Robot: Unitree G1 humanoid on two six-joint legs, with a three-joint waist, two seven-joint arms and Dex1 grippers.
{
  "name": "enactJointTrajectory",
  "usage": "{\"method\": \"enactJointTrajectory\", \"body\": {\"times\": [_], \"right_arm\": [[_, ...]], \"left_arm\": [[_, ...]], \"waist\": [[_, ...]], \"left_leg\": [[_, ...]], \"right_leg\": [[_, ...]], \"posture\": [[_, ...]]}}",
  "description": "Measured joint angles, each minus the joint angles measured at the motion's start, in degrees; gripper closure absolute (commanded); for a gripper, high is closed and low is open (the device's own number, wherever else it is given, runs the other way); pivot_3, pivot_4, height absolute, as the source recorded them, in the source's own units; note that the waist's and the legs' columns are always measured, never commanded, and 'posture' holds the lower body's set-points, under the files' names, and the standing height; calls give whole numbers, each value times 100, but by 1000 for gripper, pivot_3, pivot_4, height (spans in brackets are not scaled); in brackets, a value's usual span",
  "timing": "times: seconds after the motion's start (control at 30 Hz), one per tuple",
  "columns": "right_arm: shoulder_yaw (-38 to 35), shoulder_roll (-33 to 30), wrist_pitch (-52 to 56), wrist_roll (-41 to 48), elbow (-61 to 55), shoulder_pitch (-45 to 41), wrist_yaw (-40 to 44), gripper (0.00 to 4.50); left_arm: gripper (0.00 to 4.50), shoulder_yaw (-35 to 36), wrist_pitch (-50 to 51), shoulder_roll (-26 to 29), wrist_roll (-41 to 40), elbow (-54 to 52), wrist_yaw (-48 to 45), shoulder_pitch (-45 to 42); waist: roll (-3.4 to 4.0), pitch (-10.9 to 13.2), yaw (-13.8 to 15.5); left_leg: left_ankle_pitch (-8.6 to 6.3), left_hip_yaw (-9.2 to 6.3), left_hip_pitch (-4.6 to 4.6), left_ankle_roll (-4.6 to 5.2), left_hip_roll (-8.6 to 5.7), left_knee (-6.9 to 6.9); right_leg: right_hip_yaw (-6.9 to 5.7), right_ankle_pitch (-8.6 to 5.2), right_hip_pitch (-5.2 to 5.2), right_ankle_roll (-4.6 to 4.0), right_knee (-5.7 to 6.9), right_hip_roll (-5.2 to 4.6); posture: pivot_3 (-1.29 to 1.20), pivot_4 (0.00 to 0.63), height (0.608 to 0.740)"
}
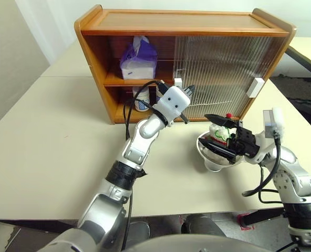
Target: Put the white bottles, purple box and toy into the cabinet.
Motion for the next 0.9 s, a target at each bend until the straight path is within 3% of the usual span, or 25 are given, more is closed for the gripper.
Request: {"method": "enactJointTrajectory", "body": {"times": [0.9], "right_arm": [[1, 5, 1, 0, -12, -4, -2, 0]], "left_arm": [[4477, 580, 1069, -499, -917, -455, 635, 301]], "waist": [[0, 0, -15]], "left_leg": [[4, 2, 8, -5, 0, 15]], "right_leg": [[0, 4, 10, -4, 1, 0]], "posture": [[-150, 0, 740]]}}
